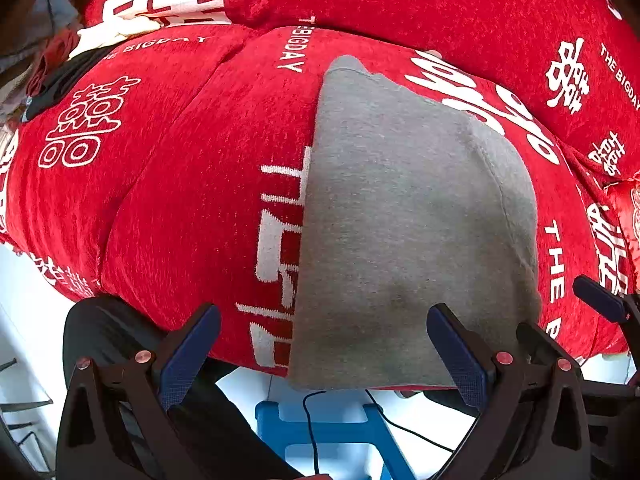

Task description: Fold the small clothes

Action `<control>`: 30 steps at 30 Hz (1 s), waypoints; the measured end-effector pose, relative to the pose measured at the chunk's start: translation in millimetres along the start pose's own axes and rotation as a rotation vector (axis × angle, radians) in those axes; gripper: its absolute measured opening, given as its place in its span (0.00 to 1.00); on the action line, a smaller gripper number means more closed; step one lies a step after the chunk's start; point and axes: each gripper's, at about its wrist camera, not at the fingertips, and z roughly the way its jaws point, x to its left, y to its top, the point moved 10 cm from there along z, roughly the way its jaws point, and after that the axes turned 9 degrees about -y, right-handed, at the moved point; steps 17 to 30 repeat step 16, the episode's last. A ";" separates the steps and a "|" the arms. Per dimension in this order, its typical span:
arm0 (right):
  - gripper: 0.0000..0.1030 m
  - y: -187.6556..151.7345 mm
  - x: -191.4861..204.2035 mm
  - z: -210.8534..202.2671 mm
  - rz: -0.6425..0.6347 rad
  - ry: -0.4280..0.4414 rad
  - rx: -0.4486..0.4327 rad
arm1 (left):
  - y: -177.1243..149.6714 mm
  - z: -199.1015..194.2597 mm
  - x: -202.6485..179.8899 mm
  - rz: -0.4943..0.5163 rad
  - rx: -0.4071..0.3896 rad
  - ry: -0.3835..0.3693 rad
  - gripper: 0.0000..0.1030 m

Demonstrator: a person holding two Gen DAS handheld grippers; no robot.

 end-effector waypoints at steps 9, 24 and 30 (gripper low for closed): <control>0.76 1.9 5.3 -2.0 -0.024 -0.011 0.004 | 0.1 -0.8 8.6 -0.021 -0.006 -0.012 1.00; 0.76 1.6 7.8 -2.3 -0.026 -0.009 0.004 | -0.9 -0.9 12.1 -0.037 -0.005 -0.006 1.00; 0.76 1.6 7.8 -2.3 -0.026 -0.009 0.004 | -0.9 -0.9 12.1 -0.037 -0.005 -0.006 1.00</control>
